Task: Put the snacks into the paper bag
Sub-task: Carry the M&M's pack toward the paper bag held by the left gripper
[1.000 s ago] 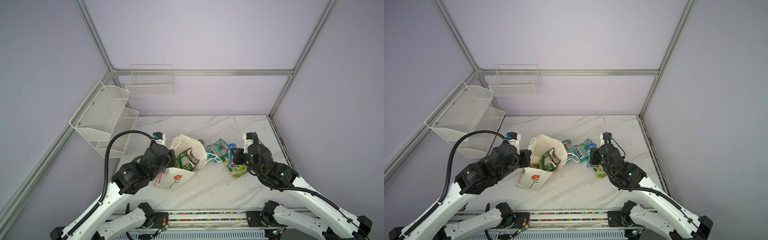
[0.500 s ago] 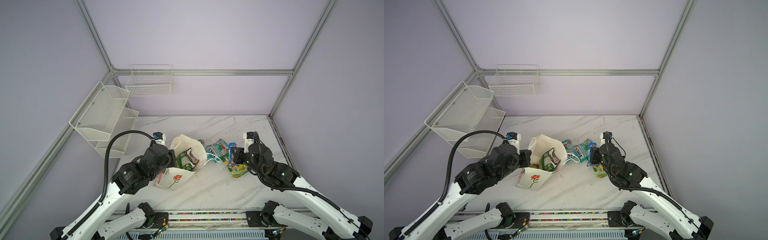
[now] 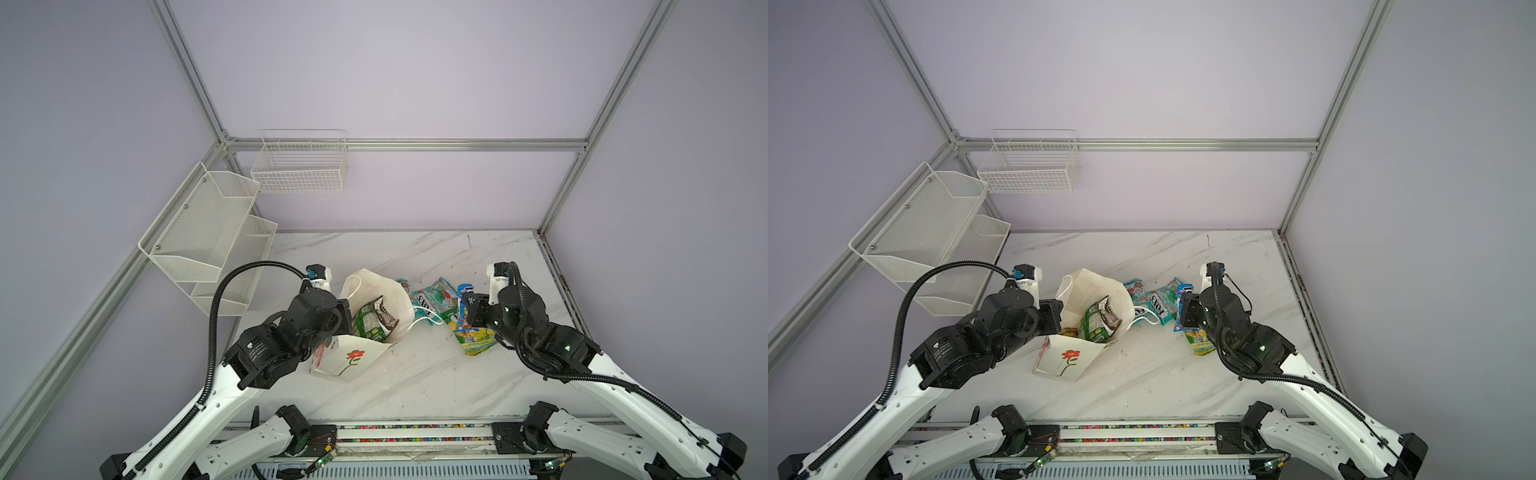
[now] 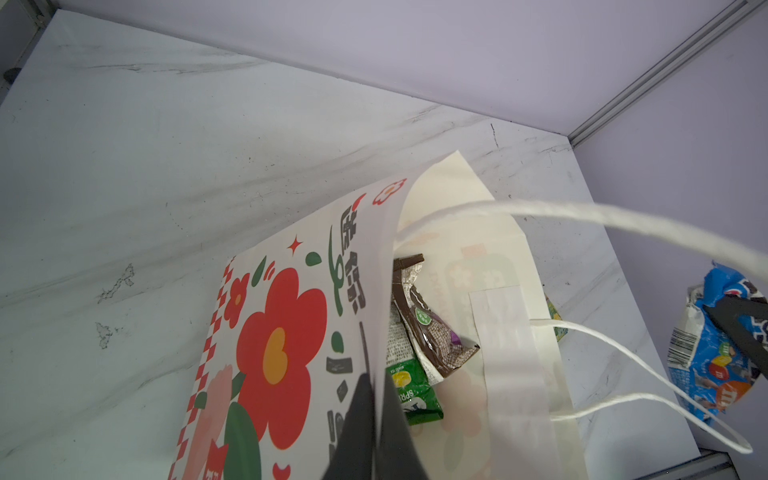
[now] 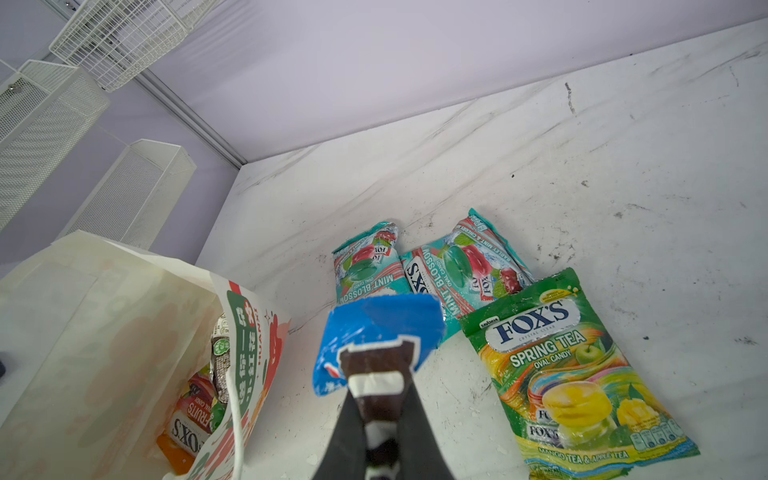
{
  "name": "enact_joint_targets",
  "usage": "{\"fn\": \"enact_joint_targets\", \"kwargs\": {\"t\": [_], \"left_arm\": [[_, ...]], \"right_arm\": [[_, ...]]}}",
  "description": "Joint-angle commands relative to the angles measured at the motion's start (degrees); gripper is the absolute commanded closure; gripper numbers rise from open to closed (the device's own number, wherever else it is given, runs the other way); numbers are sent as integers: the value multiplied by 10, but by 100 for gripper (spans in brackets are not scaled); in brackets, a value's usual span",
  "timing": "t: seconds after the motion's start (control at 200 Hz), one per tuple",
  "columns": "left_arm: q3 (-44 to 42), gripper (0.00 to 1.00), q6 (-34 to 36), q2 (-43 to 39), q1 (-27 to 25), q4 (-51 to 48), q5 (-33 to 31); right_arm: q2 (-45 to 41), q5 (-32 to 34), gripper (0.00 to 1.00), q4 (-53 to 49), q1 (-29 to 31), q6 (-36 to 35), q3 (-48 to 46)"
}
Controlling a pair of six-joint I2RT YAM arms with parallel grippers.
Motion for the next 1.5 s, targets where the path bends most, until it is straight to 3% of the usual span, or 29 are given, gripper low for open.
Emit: {"fn": "enact_joint_targets", "kwargs": {"t": [0.0, 0.785, 1.495], "left_arm": [[-10, 100, -8, -12, -1, 55, -18], [-20, 100, -14, -18, -2, 52, -21], [-21, 100, -19, -13, -1, 53, -19]], "right_arm": [[-9, 10, 87, 13, -2, -12, 28], [51, -41, 88, 79, -2, -25, 93], [107, -133, 90, 168, -2, 4, 94]]}}
